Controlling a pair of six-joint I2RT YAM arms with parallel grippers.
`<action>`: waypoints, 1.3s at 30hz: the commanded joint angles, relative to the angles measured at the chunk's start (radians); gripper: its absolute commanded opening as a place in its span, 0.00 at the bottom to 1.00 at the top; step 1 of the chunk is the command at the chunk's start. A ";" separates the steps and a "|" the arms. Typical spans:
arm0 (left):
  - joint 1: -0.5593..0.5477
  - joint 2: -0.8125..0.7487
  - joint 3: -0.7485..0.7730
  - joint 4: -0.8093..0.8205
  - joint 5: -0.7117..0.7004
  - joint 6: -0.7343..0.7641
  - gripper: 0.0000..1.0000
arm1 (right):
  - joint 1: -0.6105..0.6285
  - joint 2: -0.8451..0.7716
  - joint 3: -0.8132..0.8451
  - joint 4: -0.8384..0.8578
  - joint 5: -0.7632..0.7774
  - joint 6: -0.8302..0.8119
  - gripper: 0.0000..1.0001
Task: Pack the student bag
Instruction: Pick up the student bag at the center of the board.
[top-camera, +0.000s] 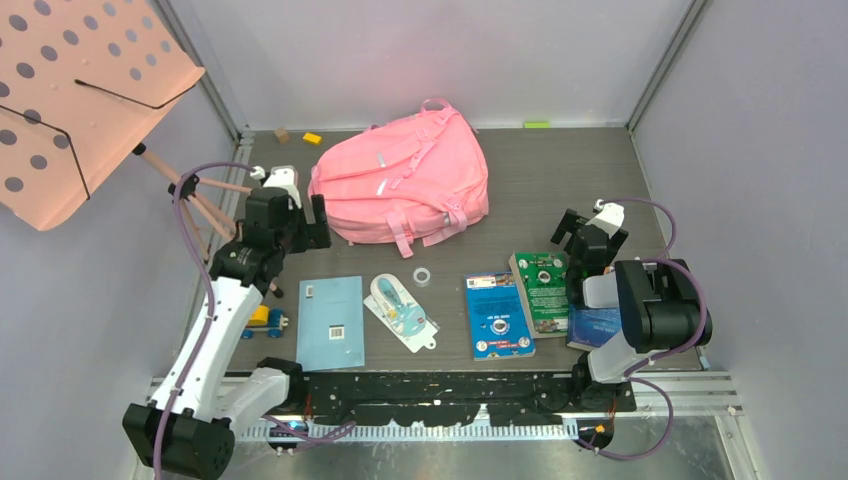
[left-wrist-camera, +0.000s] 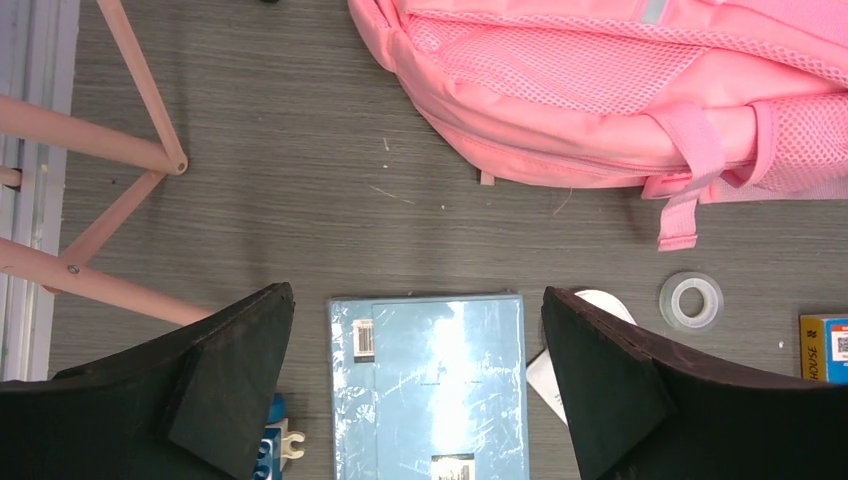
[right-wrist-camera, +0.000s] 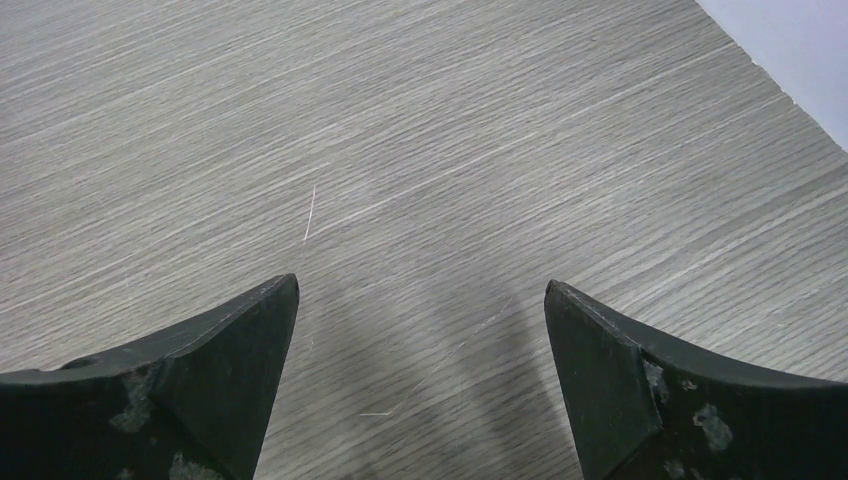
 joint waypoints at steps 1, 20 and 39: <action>-0.002 0.011 -0.013 0.047 -0.038 -0.017 0.98 | -0.003 -0.013 -0.001 0.066 0.027 -0.011 1.00; 0.077 0.520 0.369 0.084 0.194 -0.075 0.98 | -0.003 -0.013 -0.001 0.066 0.027 -0.010 1.00; 0.108 0.903 0.553 0.207 -0.031 -0.014 0.74 | -0.003 -0.013 -0.001 0.066 0.027 -0.010 1.00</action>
